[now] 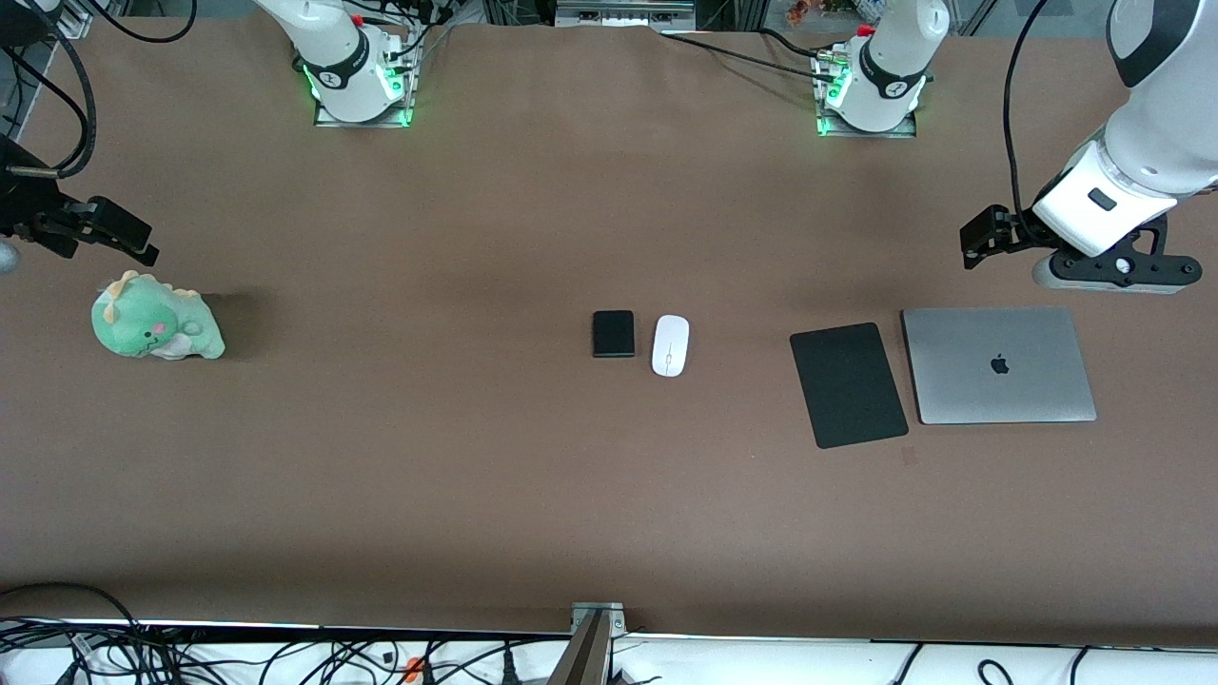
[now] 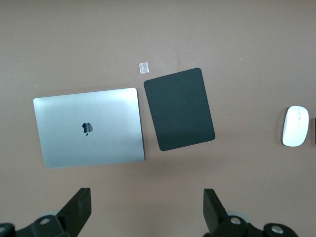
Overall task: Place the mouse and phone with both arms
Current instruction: 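Reach the left gripper toward the white mouse, then grasp the white mouse with the left gripper and lift it, then place the mouse on the black pad while the right gripper reaches the phone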
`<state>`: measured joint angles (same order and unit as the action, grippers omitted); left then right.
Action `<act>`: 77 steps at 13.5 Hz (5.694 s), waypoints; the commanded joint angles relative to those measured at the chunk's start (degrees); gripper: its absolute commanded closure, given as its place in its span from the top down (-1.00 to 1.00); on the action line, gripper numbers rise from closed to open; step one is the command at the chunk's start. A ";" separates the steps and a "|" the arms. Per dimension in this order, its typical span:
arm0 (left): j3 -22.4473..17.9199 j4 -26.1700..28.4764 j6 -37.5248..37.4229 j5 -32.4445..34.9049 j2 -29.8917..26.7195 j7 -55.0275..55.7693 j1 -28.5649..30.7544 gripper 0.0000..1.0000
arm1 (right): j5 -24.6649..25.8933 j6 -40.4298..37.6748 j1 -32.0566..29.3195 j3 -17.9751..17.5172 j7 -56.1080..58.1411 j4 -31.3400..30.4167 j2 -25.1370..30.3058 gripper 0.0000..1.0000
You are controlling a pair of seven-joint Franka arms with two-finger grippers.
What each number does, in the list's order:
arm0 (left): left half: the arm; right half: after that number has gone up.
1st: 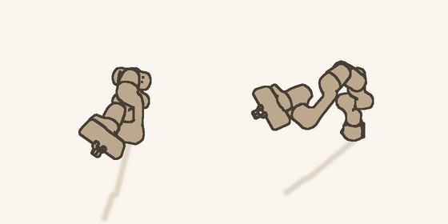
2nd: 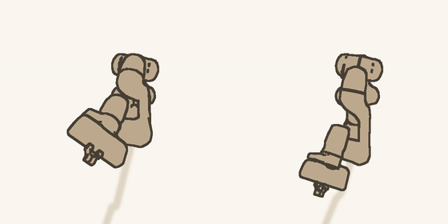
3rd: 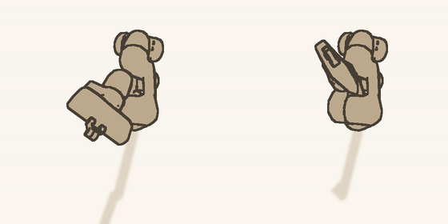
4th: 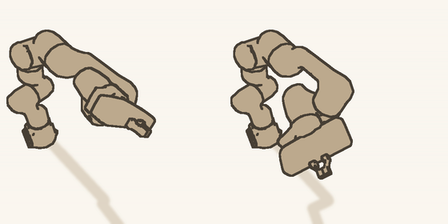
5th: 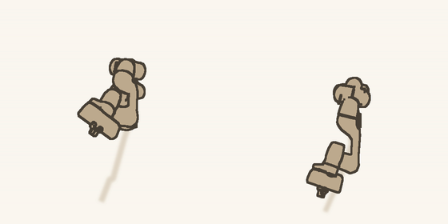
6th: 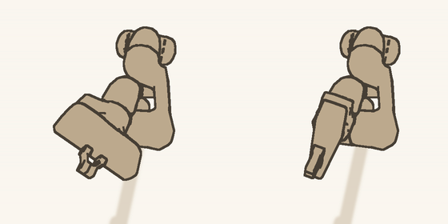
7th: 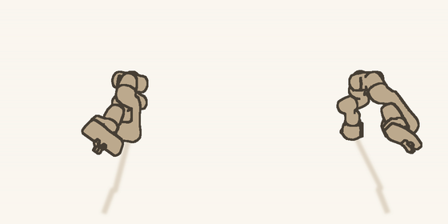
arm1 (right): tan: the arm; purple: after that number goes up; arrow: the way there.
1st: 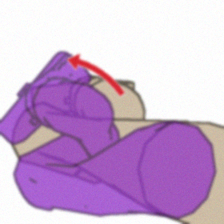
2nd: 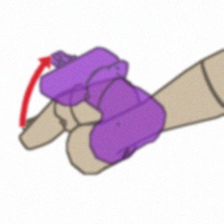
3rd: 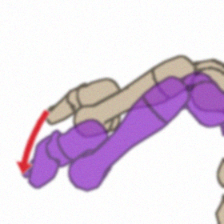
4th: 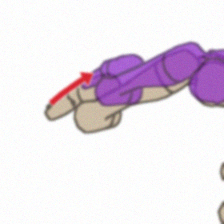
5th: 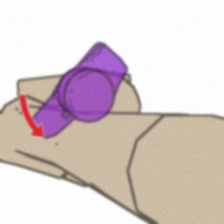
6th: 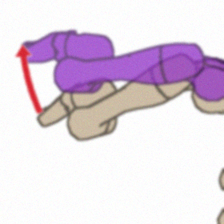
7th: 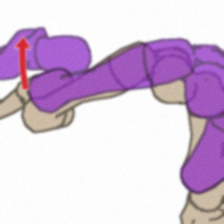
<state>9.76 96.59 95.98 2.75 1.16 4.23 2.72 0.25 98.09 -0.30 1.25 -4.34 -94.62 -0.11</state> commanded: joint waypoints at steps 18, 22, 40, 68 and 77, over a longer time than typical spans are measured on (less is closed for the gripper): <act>2.72 0.44 2.97 -2.83 2.00 2.09 -0.52 1.00 | -1.21 -4.22 0.03 -0.63 0.56 -1.45 -1.39 1.00; 6.14 3.87 13.50 -2.92 7.44 9.89 -3.67 1.00 | -1.13 -3.52 1.26 -0.63 0.73 -1.45 -3.49 1.00; 8.35 5.81 41.65 1.37 33.90 27.06 -22.75 1.00 | -0.86 4.47 3.02 -0.63 0.47 -1.10 -14.74 1.00; 2.56 6.77 40.18 4.99 34.80 25.65 -24.00 -0.77 | -0.34 8.61 6.36 -0.63 -5.23 -0.75 -17.56 1.00; -2.98 17.84 40.51 5.08 28.11 20.12 -13.19 -1.00 | -1.39 10.79 17.07 -0.72 -22.63 -0.39 -17.21 1.00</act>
<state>6.89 109.92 136.04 7.38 32.83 26.66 -12.67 0.00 107.64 14.45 0.28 -23.72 -95.50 -17.42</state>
